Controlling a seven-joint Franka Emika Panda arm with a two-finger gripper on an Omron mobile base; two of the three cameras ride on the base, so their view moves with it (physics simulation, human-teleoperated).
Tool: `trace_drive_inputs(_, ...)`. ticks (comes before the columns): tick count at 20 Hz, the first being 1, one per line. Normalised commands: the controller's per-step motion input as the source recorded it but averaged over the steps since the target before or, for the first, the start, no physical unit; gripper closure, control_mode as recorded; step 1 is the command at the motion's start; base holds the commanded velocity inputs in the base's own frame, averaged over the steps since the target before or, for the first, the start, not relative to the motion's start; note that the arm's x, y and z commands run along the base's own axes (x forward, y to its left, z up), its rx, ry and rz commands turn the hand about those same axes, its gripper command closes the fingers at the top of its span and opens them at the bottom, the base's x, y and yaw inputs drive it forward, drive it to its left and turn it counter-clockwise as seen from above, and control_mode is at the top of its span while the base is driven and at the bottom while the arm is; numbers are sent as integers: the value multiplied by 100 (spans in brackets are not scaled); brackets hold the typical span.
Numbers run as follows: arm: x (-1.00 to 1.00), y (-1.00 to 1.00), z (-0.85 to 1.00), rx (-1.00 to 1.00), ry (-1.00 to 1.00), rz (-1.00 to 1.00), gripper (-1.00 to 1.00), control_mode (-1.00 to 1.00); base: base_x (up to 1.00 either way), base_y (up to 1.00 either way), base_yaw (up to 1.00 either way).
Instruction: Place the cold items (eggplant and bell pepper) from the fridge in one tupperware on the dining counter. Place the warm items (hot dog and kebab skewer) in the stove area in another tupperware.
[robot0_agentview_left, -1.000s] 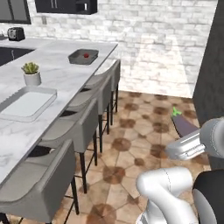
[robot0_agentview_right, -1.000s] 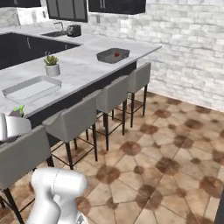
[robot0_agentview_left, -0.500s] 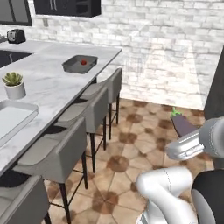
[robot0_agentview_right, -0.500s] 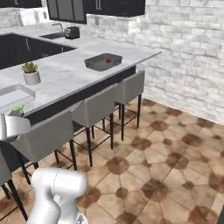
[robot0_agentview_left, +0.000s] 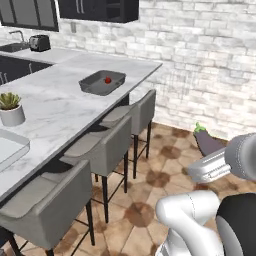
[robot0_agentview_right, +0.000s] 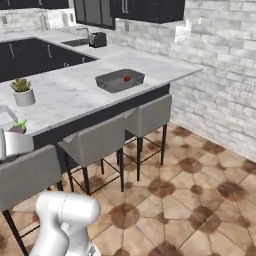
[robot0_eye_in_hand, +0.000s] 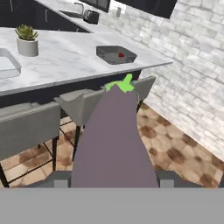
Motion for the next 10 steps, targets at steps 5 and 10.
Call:
trace_drive_inputs(5, 0, 0, 0, 0, 0, 0, 100, 100, 100, -23, 34)
trace_drive_inputs(10, 0, 0, 0, 0, 0, 0, 100, 100, 100, -31, 39)
